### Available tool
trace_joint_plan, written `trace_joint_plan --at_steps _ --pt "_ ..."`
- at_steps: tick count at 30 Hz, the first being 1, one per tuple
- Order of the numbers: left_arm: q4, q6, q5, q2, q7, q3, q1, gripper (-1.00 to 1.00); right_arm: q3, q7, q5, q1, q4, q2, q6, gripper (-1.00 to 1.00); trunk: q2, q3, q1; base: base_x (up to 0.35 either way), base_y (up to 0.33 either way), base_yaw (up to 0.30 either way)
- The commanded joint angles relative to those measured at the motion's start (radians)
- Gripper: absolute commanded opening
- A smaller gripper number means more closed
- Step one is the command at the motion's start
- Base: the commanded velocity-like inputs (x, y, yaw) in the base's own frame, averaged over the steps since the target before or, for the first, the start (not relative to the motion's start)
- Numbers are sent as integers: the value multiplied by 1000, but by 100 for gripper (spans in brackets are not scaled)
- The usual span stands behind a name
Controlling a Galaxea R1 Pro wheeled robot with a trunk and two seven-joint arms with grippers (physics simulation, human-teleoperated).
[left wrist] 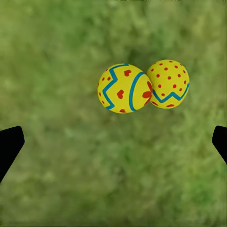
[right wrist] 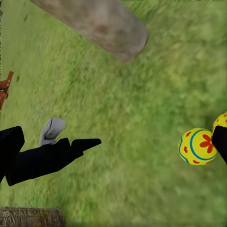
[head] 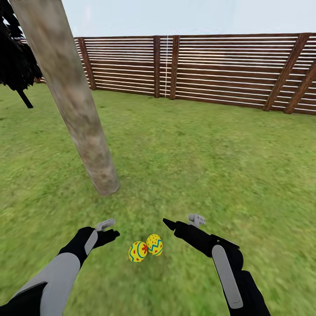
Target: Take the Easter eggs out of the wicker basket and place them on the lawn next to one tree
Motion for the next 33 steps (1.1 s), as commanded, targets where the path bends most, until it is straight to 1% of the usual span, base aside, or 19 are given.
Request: trace_joint_plan --at_steps 1,23,29,33 --pt "-2 6 -5 0 -5 6 -1 100 -1 6 5 -1 -1 1 5 100 7 2 -4 -2 0 0" --pt "-2 7 -5 -1 -5 6 -1 100 1 6 6 1 -2 3 4 100 161 71 -88 -1 0 0" --pt "-2 7 -5 -1 -5 6 0 100 2 1 6 2 -2 4 4 100 203 90 -111 -218 0 0" --pt "-2 7 -5 -1 -5 6 0 100 2 0 6 2 -2 4 4 100 231 103 -127 -71 0 0"
